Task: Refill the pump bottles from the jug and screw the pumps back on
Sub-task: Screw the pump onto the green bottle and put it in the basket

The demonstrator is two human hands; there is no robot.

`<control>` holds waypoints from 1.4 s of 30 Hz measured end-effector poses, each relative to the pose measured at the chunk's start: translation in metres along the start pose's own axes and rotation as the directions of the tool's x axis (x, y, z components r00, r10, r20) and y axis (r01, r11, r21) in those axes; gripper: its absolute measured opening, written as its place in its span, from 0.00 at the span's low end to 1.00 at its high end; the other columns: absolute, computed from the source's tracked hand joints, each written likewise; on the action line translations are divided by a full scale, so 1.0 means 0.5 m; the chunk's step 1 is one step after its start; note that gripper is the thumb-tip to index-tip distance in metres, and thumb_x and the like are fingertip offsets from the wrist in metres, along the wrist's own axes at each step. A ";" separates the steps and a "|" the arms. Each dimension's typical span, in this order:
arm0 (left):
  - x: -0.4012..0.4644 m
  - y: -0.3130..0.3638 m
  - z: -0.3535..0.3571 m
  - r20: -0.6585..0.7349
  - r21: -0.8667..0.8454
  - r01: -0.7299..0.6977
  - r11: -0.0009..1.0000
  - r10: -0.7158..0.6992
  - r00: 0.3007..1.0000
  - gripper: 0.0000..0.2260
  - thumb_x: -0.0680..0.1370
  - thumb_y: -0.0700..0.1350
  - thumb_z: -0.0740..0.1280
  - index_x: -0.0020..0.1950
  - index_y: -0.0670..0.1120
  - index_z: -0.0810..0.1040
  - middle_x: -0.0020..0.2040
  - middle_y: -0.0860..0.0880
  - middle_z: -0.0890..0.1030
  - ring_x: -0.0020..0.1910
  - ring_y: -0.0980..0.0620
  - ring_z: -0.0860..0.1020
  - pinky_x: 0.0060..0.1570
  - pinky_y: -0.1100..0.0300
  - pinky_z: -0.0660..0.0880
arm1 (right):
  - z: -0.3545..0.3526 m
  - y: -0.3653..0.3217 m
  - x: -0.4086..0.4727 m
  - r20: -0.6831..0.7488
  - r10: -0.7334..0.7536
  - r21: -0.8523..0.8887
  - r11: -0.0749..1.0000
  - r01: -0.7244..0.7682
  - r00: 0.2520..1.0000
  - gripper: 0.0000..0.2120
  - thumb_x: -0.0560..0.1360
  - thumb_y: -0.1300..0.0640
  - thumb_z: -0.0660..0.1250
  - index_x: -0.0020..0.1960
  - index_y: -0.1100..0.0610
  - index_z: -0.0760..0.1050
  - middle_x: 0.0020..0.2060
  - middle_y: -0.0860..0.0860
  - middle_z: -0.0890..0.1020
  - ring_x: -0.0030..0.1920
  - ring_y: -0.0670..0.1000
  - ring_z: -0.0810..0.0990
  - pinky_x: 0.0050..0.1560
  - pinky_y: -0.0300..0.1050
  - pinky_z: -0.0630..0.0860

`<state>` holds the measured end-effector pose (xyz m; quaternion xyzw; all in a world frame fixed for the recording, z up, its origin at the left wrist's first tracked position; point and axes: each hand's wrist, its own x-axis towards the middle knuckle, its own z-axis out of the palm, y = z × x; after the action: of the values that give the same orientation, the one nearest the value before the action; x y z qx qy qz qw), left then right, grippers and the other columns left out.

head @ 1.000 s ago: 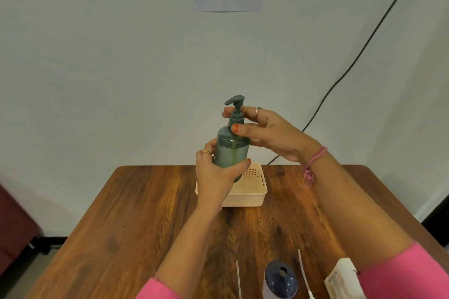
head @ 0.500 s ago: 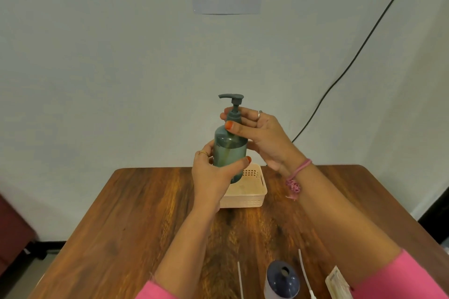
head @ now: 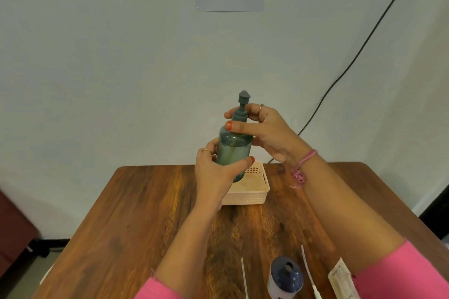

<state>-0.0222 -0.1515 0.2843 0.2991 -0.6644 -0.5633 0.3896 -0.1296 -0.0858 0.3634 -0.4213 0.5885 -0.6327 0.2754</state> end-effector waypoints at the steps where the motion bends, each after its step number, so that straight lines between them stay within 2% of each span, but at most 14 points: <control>1: 0.000 -0.001 0.000 0.003 0.005 -0.004 1.000 0.004 1.000 0.33 0.62 0.50 0.82 0.64 0.54 0.71 0.60 0.51 0.75 0.57 0.53 0.76 0.53 0.54 0.81 | 0.011 0.006 0.003 -0.083 -0.005 -0.043 0.999 0.001 0.997 0.19 0.66 0.56 0.77 0.54 0.57 0.77 0.54 0.52 0.82 0.55 0.52 0.81 0.54 0.52 0.80; 3: -0.001 -0.002 0.000 0.012 0.009 -0.009 1.000 0.009 1.000 0.32 0.62 0.50 0.82 0.62 0.55 0.72 0.60 0.51 0.75 0.56 0.54 0.76 0.52 0.56 0.80 | 0.024 0.014 0.008 -0.150 -0.009 -0.133 0.991 -0.012 0.989 0.27 0.62 0.49 0.79 0.56 0.56 0.74 0.54 0.51 0.80 0.56 0.50 0.79 0.56 0.51 0.79; 5: -0.002 -0.003 0.000 0.019 -0.001 0.000 1.000 0.000 1.000 0.33 0.62 0.50 0.81 0.64 0.53 0.72 0.60 0.51 0.75 0.58 0.53 0.76 0.53 0.56 0.80 | 0.017 0.010 0.005 -0.025 0.055 -0.110 0.992 -0.058 0.998 0.30 0.62 0.47 0.76 0.60 0.52 0.72 0.58 0.48 0.77 0.59 0.49 0.77 0.57 0.49 0.78; 8: -0.003 -0.001 -0.002 0.017 -0.004 -0.003 1.000 0.003 1.000 0.33 0.63 0.49 0.81 0.64 0.53 0.71 0.61 0.51 0.75 0.57 0.54 0.75 0.50 0.60 0.79 | -0.008 -0.002 -0.002 0.167 0.078 0.007 0.997 -0.080 0.983 0.21 0.71 0.58 0.71 0.63 0.49 0.74 0.62 0.48 0.77 0.60 0.48 0.78 0.54 0.47 0.79; 11: -0.002 0.001 -0.004 0.015 -0.005 -0.013 1.000 0.013 1.000 0.34 0.63 0.49 0.81 0.64 0.54 0.70 0.61 0.52 0.74 0.56 0.55 0.75 0.46 0.64 0.77 | -0.005 0.004 0.000 0.068 0.017 0.113 0.993 -0.024 0.998 0.15 0.72 0.64 0.70 0.58 0.56 0.78 0.57 0.51 0.81 0.56 0.52 0.81 0.54 0.49 0.80; 14: 0.000 0.001 -0.004 0.012 0.008 -0.021 1.000 0.021 1.000 0.34 0.62 0.49 0.82 0.64 0.53 0.71 0.61 0.51 0.74 0.56 0.55 0.75 0.49 0.61 0.79 | 0.020 0.011 0.009 -0.084 -0.015 0.040 0.999 0.018 0.996 0.22 0.66 0.58 0.77 0.57 0.59 0.75 0.52 0.49 0.80 0.51 0.50 0.82 0.53 0.48 0.80; 17: 0.002 0.000 -0.003 0.014 0.002 -0.014 1.000 0.014 1.000 0.34 0.63 0.49 0.81 0.65 0.53 0.71 0.61 0.51 0.74 0.58 0.54 0.75 0.53 0.57 0.79 | 0.012 0.010 0.011 0.007 0.035 -0.014 0.999 -0.035 0.999 0.29 0.63 0.51 0.76 0.62 0.55 0.73 0.56 0.49 0.78 0.55 0.50 0.80 0.52 0.46 0.79; 20: 0.004 -0.002 -0.005 0.006 -0.008 -0.008 1.000 0.008 1.000 0.35 0.62 0.49 0.82 0.65 0.53 0.70 0.62 0.51 0.74 0.59 0.53 0.75 0.54 0.54 0.80 | -0.015 0.006 0.003 0.149 0.051 0.019 0.998 -0.055 0.987 0.18 0.73 0.59 0.69 0.62 0.53 0.76 0.56 0.47 0.81 0.57 0.48 0.80 0.53 0.43 0.79; 25: 0.010 -0.008 -0.005 0.005 -0.004 -0.013 1.000 0.013 1.000 0.35 0.62 0.50 0.82 0.65 0.52 0.71 0.60 0.51 0.75 0.58 0.53 0.75 0.54 0.52 0.81 | 0.016 0.017 0.010 -0.113 -0.015 -0.110 0.994 0.003 0.994 0.22 0.64 0.52 0.77 0.54 0.56 0.76 0.49 0.51 0.83 0.51 0.49 0.82 0.49 0.41 0.78; 28: 0.011 -0.009 -0.003 0.014 -0.003 -0.014 1.000 0.014 1.000 0.35 0.62 0.50 0.82 0.65 0.52 0.71 0.61 0.51 0.75 0.58 0.54 0.75 0.54 0.53 0.81 | 0.017 0.020 0.011 -0.045 0.047 -0.117 0.992 -0.052 0.998 0.30 0.60 0.44 0.75 0.58 0.53 0.73 0.55 0.50 0.80 0.55 0.50 0.80 0.53 0.44 0.78; 31: 0.012 -0.012 -0.004 0.013 -0.004 -0.013 1.000 0.013 1.000 0.33 0.62 0.50 0.82 0.62 0.55 0.70 0.60 0.51 0.75 0.58 0.54 0.75 0.54 0.53 0.80 | -0.010 0.010 0.002 0.101 0.059 -0.025 0.998 -0.057 0.993 0.19 0.70 0.53 0.71 0.61 0.52 0.76 0.57 0.46 0.80 0.57 0.47 0.80 0.55 0.42 0.78; 36: 0.013 -0.017 0.001 0.016 0.014 -0.018 1.000 0.018 1.000 0.34 0.61 0.51 0.82 0.63 0.55 0.71 0.60 0.52 0.75 0.56 0.56 0.75 0.52 0.54 0.81 | 0.015 0.016 0.009 -0.121 0.010 -0.131 0.991 -0.026 0.993 0.20 0.65 0.51 0.77 0.53 0.54 0.76 0.49 0.49 0.82 0.51 0.48 0.82 0.51 0.41 0.78; 39: 0.013 -0.020 0.002 0.023 0.014 -0.015 1.000 0.015 1.000 0.33 0.61 0.51 0.82 0.62 0.56 0.70 0.60 0.52 0.75 0.56 0.56 0.75 0.53 0.53 0.81 | 0.005 0.019 0.010 -0.002 0.080 -0.148 0.986 -0.080 0.997 0.27 0.64 0.44 0.74 0.60 0.51 0.74 0.56 0.47 0.80 0.58 0.48 0.79 0.59 0.47 0.76; 42: 0.013 -0.021 -0.001 0.022 0.013 -0.024 1.000 0.023 0.999 0.33 0.62 0.50 0.82 0.61 0.56 0.70 0.59 0.52 0.74 0.56 0.56 0.75 0.52 0.56 0.80 | -0.020 0.008 0.000 0.142 0.083 -0.113 0.991 -0.067 0.986 0.15 0.74 0.53 0.69 0.60 0.49 0.77 0.54 0.45 0.82 0.57 0.44 0.79 0.59 0.44 0.75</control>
<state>-0.0256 -0.1592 0.2754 0.2877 -0.6759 -0.5575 0.3867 -0.1389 -0.0815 0.3599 -0.4583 0.6155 -0.5565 0.3185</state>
